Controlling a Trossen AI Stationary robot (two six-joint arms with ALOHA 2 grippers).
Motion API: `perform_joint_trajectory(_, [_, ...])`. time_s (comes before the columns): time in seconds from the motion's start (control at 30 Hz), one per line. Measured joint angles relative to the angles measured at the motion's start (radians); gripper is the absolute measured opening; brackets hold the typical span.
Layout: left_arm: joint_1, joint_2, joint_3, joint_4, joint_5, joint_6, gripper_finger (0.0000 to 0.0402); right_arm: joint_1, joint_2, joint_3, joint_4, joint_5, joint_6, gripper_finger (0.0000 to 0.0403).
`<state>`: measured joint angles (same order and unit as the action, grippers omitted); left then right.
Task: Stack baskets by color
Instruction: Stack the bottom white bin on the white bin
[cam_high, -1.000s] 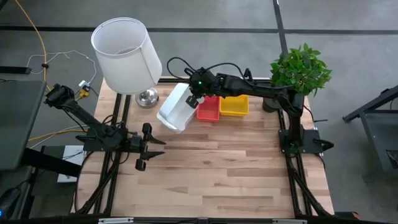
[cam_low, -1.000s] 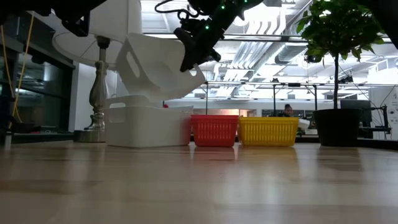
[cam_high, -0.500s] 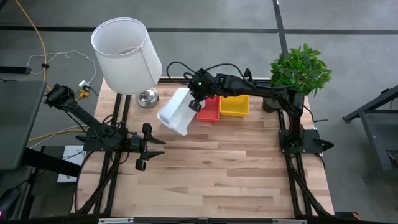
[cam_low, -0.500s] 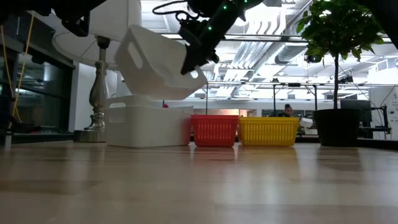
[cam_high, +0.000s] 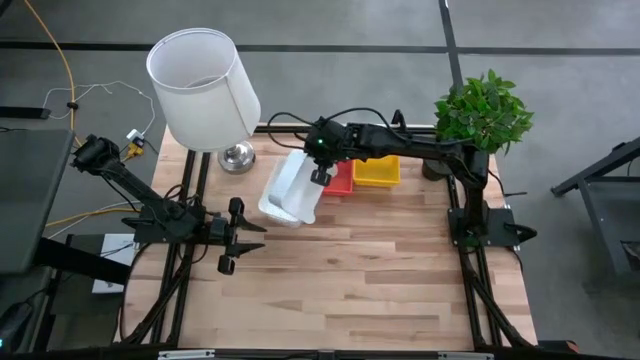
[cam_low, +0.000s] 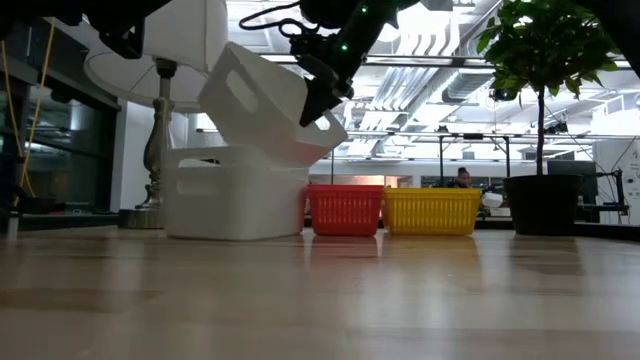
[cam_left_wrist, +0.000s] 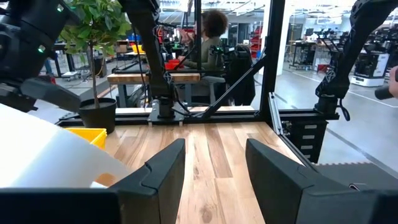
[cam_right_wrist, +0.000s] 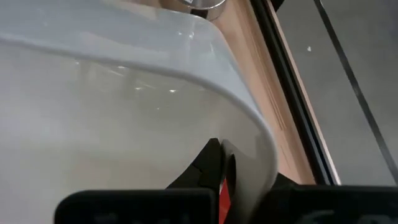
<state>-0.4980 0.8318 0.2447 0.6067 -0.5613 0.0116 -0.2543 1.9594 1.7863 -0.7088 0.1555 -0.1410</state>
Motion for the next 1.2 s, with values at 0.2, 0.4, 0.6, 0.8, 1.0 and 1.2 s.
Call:
perform_joint_trajectory(0.2, [0.000, 0.000, 0.000, 0.000, 0.000, -0.006, 0.0157, 0.000, -0.002, -0.001, -0.057, 0.000, -0.061, 0.0000])
perform_joint_trajectory(0.4, [0.000, 0.000, 0.000, 0.000, 0.000, -0.007, 0.0157, 0.002, -0.002, -0.002, -0.080, -0.004, -0.081, 0.0000])
perform_joint_trajectory(0.6, [0.000, 0.000, 0.000, 0.004, 0.000, -0.008, 0.0157, 0.009, -0.002, 0.003, -0.069, -0.037, -0.075, 0.0000])
perform_joint_trajectory(0.8, [0.000, 0.000, 0.000, 0.006, 0.000, -0.008, 0.0157, 0.015, -0.002, 0.004, -0.041, -0.123, -0.069, 0.0000])
perform_joint_trajectory(1.0, [0.000, 0.000, 0.000, 0.006, 0.000, -0.008, 0.0157, 0.015, -0.002, 0.004, 0.009, -0.199, -0.097, 0.0000])
perform_joint_trajectory(1.2, [0.000, 0.000, 0.000, 0.008, 0.000, -0.006, 0.0157, 0.016, 0.001, 0.049, -0.057, -0.304, -0.125, 0.0000])
